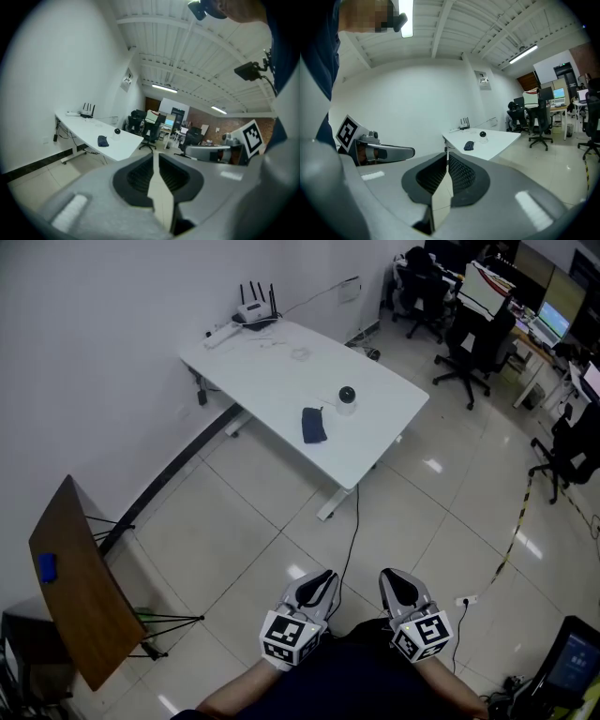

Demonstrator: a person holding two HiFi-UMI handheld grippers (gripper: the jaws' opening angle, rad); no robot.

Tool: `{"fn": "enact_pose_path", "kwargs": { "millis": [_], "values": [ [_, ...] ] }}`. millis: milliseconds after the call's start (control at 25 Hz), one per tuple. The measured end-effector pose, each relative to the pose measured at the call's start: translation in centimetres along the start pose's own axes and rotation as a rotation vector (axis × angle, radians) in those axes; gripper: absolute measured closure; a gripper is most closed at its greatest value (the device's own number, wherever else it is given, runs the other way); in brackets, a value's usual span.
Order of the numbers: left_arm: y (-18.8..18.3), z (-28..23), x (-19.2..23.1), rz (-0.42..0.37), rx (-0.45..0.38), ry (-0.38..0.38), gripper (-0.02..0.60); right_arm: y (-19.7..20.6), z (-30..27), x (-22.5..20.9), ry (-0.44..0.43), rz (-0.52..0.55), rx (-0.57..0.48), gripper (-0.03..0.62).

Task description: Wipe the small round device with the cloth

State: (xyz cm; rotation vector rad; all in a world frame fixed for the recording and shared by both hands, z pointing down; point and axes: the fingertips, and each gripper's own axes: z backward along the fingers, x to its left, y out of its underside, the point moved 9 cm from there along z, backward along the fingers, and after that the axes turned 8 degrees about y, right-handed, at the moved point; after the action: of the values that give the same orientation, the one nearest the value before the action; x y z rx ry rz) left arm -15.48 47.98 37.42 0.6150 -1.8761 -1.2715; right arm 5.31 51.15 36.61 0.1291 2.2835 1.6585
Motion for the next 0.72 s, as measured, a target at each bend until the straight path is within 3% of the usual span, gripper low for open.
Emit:
{"fn": "enact_pose_path", "kwargs": {
  "millis": [280, 520, 720],
  "values": [
    [-0.7, -2.1, 2.7, 0.013, 0.021, 0.024, 0.538, -0.5, -3.1, -1.0, 0.028, -0.018, 0.006, 0.575],
    [-1.4, -5.2, 5.4, 0.008, 0.034, -0.019, 0.534, -1.0, -7.5, -3.3, -0.021, -0.029, 0.005, 0.575],
    [-4.1, -9.4, 6.2, 0.007, 0.015, -0.052, 0.534, -3.3, -11.0, -7.0, -0.065, -0.024, -0.013, 0.575]
  ]
}}
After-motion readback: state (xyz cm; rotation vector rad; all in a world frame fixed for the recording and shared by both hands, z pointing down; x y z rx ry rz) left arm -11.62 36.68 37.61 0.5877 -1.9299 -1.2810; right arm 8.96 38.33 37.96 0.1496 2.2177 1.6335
